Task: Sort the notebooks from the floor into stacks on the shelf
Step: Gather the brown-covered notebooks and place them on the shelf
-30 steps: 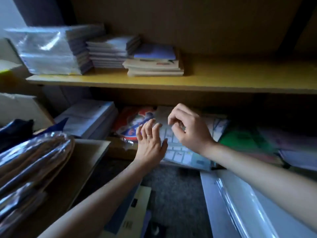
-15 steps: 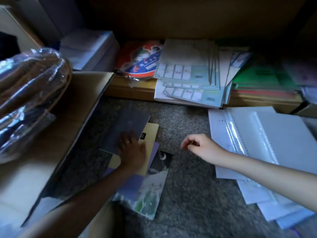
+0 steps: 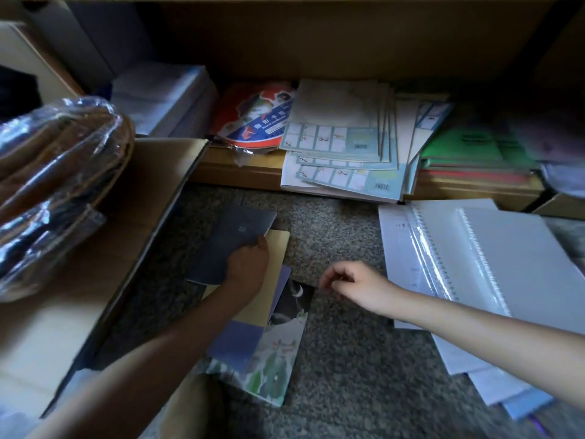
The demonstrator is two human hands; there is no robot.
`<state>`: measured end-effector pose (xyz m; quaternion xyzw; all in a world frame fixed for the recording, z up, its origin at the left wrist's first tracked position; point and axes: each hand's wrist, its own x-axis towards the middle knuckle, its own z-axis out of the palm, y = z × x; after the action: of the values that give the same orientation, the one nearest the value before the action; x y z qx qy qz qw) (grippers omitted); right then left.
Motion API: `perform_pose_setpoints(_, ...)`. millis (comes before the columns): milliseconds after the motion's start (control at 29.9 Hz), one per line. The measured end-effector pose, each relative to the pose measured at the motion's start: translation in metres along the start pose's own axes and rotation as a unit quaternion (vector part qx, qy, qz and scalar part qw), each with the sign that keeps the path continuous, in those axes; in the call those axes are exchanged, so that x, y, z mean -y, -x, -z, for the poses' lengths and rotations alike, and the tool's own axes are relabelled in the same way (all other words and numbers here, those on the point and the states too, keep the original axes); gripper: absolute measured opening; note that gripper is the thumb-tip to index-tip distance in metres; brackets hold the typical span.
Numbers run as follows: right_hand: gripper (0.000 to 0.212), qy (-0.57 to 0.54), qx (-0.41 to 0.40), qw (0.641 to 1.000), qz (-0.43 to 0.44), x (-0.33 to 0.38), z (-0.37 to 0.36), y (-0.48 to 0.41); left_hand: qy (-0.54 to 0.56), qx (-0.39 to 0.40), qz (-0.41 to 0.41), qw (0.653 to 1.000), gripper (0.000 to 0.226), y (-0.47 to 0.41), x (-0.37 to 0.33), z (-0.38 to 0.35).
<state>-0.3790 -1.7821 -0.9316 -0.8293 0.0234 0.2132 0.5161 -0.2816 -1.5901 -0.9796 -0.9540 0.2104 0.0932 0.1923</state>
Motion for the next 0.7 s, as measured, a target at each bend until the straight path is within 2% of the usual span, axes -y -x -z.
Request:
perform_pose_setpoints(67,0.039,-0.023,0.006,1.000,-0.004,0.001,0.002,0.003,0.002,-0.034,0.050,0.998,0.053,-0.003,0.004,0.023)
perform_pose_setpoints(134,0.033,-0.041,0.002,0.999,-0.017,0.003,0.006,0.005,0.052,-0.045,0.086,0.994,0.052,-0.005,0.003,0.053)
perform_pose_setpoints(268,0.021,-0.092,-0.045,0.993,-0.057,0.013,0.020,0.005,0.058,-0.054,0.080,0.994,0.064,-0.004,-0.018,0.113)
perform_pose_setpoints(334,0.024,-0.267,-0.047,0.957,-0.102,0.022,0.030,0.006,0.062,-0.054,0.043,0.996,0.070,0.005,-0.034,0.137)
perform_pose_setpoints(401,0.040,-0.468,0.021,0.874,-0.126,0.033,0.042,0.009,0.084,-0.061,0.010,0.995,0.071,0.021,-0.047,0.158)
perform_pose_setpoints(435,0.048,-0.512,0.054,0.849,-0.120,0.037,0.049,0.012,0.098,-0.065,-0.008,0.993,0.070,0.028,-0.053,0.165)
perform_pose_setpoints(468,0.055,-0.532,0.076,0.836,-0.109,0.041,0.055,0.015,0.121,-0.074,-0.026,0.990,0.069,0.036,-0.059,0.175)
perform_pose_setpoints(535,0.066,-0.534,0.090,0.834,-0.105,0.046,0.061,0.023,0.153,-0.095,-0.061,0.982,0.072,0.050,-0.070,0.182)
perform_pose_setpoints(602,0.075,-0.527,0.089,0.838,-0.107,0.047,0.061,0.029,0.136,-0.172,-0.066,0.973,0.080,0.059,-0.076,0.177)
perform_pose_setpoints(635,0.074,-0.532,0.088,0.836,-0.105,0.044,0.061,0.031,0.115,-0.180,-0.060,0.975,0.081,0.064,-0.077,0.176)
perform_pose_setpoints(702,0.054,-0.550,0.068,0.826,-0.102,0.041,0.059,0.036,0.117,-0.199,-0.115,0.966,0.072,0.065,-0.083,0.169)
